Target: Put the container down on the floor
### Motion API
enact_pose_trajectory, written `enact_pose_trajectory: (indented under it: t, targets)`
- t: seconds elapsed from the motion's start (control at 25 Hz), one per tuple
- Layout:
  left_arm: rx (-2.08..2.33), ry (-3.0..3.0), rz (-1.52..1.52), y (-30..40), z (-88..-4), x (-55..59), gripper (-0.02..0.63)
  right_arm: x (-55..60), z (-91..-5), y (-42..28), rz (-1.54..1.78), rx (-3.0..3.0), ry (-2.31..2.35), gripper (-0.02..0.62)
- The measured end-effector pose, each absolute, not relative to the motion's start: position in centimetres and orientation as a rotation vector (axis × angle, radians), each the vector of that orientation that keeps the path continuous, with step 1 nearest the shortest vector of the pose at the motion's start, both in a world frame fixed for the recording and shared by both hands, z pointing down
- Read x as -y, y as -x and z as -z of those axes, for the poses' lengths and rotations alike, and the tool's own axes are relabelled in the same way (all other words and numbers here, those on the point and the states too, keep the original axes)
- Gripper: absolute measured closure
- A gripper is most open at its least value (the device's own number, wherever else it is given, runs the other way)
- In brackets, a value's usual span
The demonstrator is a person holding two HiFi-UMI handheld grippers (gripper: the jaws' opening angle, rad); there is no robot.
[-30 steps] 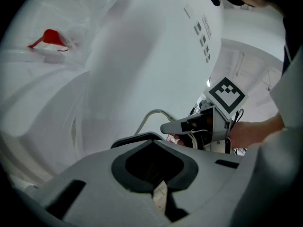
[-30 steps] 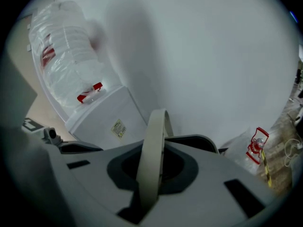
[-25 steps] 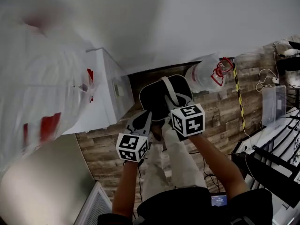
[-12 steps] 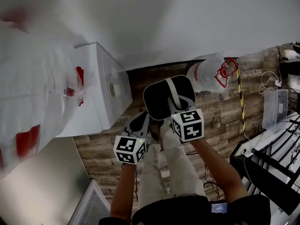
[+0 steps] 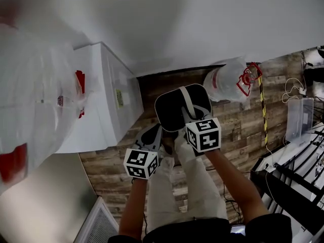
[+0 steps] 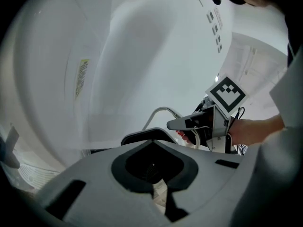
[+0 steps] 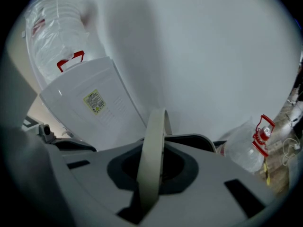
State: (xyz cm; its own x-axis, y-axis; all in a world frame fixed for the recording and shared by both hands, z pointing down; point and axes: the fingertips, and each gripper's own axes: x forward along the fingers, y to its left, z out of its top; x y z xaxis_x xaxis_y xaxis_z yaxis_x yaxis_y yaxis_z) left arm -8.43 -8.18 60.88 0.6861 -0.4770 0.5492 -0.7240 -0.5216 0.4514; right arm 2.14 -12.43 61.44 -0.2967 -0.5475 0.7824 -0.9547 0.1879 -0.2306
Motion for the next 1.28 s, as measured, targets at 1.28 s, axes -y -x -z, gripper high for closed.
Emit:
enact_pose_trajectory:
  t: [1.28]
  targets:
    - [0.974,-2.148,-0.432,7.8,-71.9,14.3,0.589,17.7,-73.9,-1.0,-1.060,1.877,-1.317,0.561]
